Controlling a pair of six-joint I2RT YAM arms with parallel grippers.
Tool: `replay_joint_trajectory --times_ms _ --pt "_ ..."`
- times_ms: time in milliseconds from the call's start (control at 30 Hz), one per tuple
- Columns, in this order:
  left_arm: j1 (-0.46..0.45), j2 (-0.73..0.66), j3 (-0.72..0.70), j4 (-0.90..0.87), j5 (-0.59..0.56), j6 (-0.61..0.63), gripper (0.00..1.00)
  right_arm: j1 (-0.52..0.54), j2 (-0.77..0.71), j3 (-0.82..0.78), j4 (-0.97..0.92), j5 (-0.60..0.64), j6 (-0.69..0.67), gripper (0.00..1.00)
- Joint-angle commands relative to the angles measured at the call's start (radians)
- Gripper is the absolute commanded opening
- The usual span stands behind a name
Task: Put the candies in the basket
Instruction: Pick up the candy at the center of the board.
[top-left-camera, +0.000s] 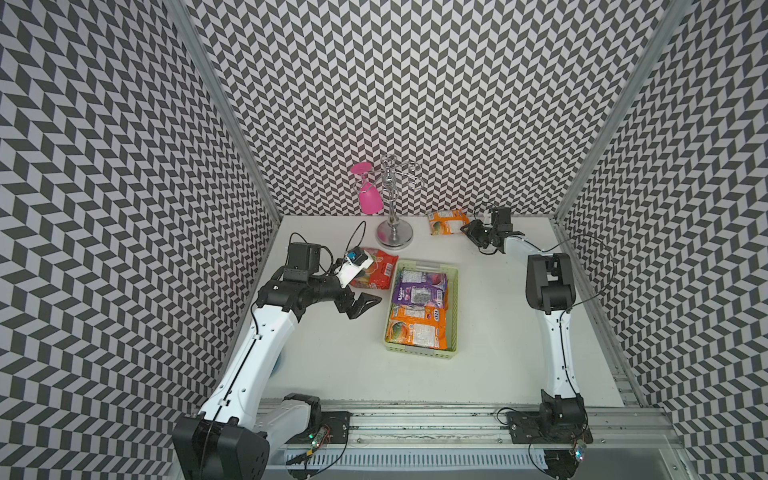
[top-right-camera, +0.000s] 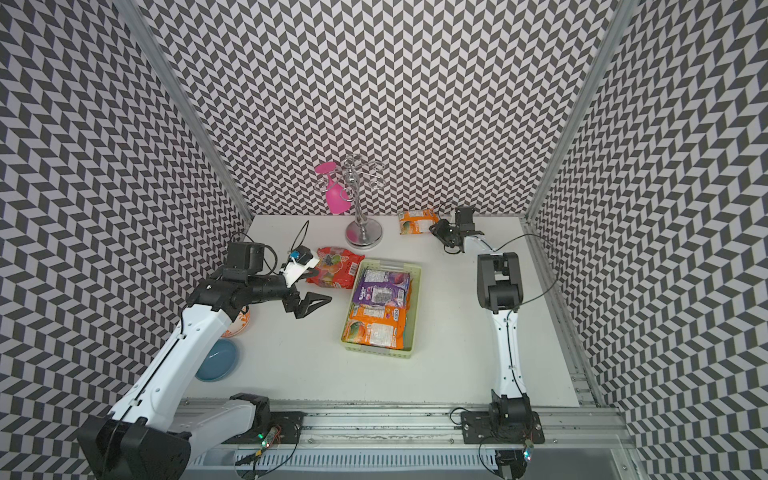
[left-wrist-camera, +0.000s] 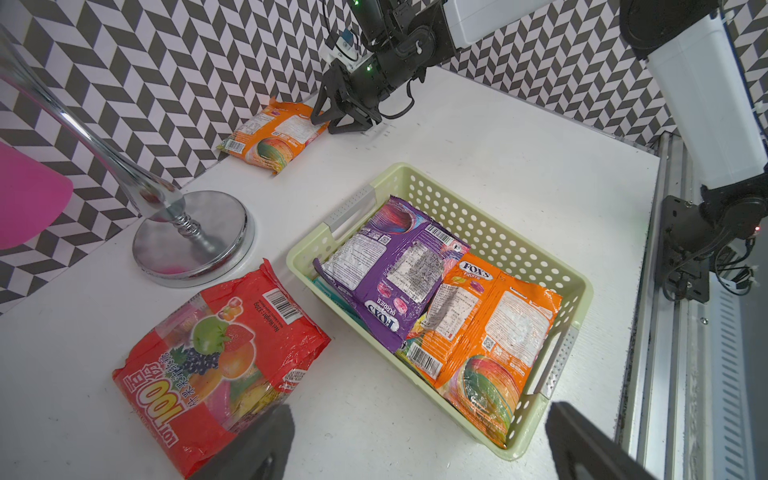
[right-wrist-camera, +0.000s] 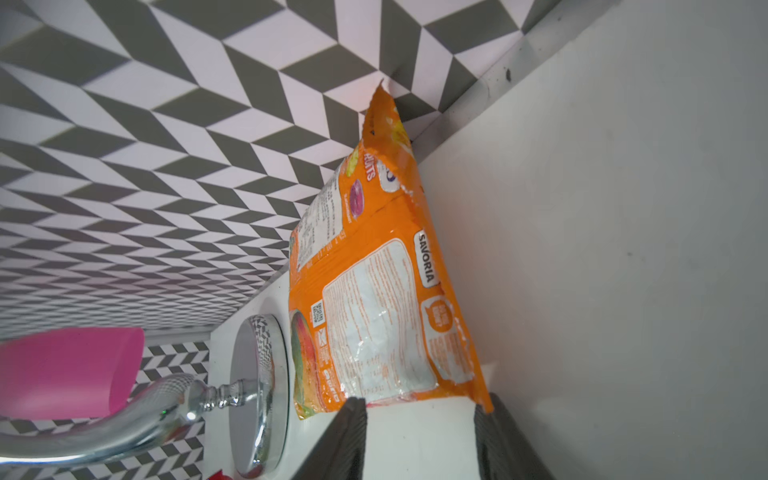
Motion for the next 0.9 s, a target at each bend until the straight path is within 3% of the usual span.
replay_joint_trajectory --times_ms 0,167,267,400,567,700,867 --pt "0.009 -0.003 -0.011 0.012 0.005 -0.007 0.99 -0.01 0.042 0.022 0.132 -0.038 0.057 0.38" --pt "0.008 -0.001 -0.006 0.013 0.001 -0.007 0.99 -0.009 0.049 0.022 0.22 -0.038 0.077 0.36" --pt "0.009 0.002 -0.008 0.015 -0.001 -0.007 0.99 -0.01 0.047 0.014 0.23 -0.034 0.085 0.47" --pt "0.01 0.0 -0.012 0.015 -0.004 -0.005 0.99 -0.01 0.053 -0.013 0.316 -0.03 0.127 0.47" --pt "0.008 0.006 -0.004 0.012 -0.013 -0.003 0.99 -0.007 0.09 0.006 0.389 -0.063 0.185 0.35" --pt "0.005 0.003 -0.01 0.022 -0.033 0.002 0.99 -0.008 0.08 0.008 0.41 -0.116 0.195 0.0" --pt "-0.045 0.011 0.002 0.088 -0.193 -0.016 0.99 -0.004 0.02 -0.01 0.43 -0.18 0.271 0.0"
